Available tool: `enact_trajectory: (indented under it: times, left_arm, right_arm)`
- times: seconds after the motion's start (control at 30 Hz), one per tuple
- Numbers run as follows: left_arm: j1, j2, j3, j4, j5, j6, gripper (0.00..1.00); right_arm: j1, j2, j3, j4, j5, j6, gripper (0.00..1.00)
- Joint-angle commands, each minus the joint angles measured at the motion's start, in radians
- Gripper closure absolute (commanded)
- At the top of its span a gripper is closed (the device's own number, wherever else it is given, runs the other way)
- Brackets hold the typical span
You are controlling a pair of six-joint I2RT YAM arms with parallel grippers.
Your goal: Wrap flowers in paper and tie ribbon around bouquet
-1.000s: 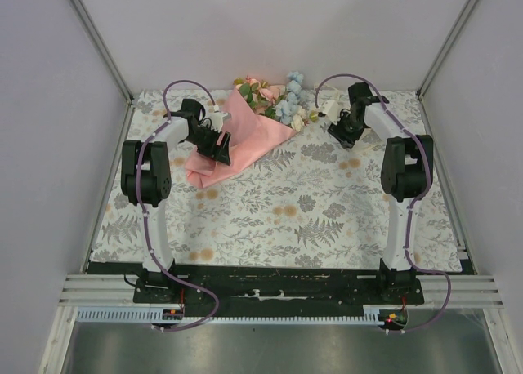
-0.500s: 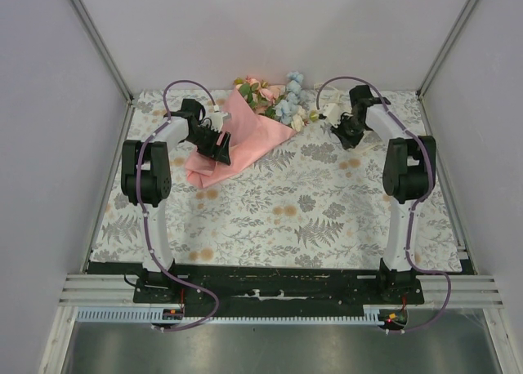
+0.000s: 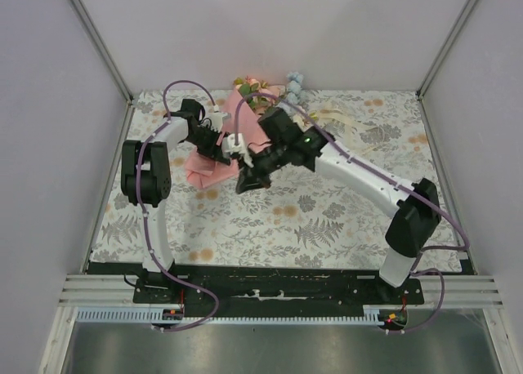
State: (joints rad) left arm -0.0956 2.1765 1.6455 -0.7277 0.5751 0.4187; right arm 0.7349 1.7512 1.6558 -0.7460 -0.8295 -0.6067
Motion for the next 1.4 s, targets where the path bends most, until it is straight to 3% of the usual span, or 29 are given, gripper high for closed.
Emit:
enact_trajectory:
  times: [0.0,0.1,0.2,0.23,0.3,0.43,0.53,0.7,0.93,1.0,1.2,1.37]
  left_arm:
    - [0.014,0.072,-0.009,0.014,-0.092,0.055,0.24]
    - [0.013,0.072,-0.009,0.011,-0.093,0.058,0.24]
    - [0.013,0.074,-0.003,0.011,-0.089,0.065,0.24]
    - [0.011,0.075,0.000,0.010,-0.086,0.065,0.24]
    - [0.013,0.077,0.007,0.008,-0.086,0.065,0.23]
    - [0.011,0.065,0.008,0.008,-0.087,0.068,0.22]
    - [0.010,0.055,-0.001,0.013,-0.099,0.063,0.20]
    - [-0.007,0.022,-0.032,0.025,-0.151,0.078,0.18]
    - [-0.064,-0.090,-0.124,0.074,-0.291,0.115,0.16]
    - [-0.085,-0.113,-0.139,0.089,-0.316,0.106,0.11]
    - [-0.176,-0.199,-0.252,0.279,-0.476,0.031,0.08]
    - [-0.240,-0.228,-0.306,0.382,-0.570,0.020,0.07]
  right_arm:
    - [0.171,-0.006,0.082,0.348,-0.137,0.157,1.00]
    - [0.219,0.051,0.171,0.350,-0.109,0.114,0.97]
    - [0.152,0.036,0.129,0.313,-0.056,0.113,0.43]
    - [0.117,0.009,0.089,0.313,-0.046,0.125,0.34]
    - [0.026,-0.019,0.024,0.292,-0.028,0.150,0.27]
    - [-0.175,0.037,0.012,0.114,0.059,0.070,0.28]
    - [-0.244,0.134,0.068,-0.028,0.144,-0.014,0.39]
    - [-0.288,0.205,0.048,-0.029,0.204,0.022,0.41]
    - [-0.359,0.229,0.045,-0.029,0.171,0.142,0.41]
    - [-0.390,0.241,0.048,-0.030,0.158,0.191,0.41]
    - [-0.457,0.301,0.073,-0.027,0.119,0.335,0.42]
    - [-0.482,0.314,0.073,-0.023,0.121,0.352,0.42]
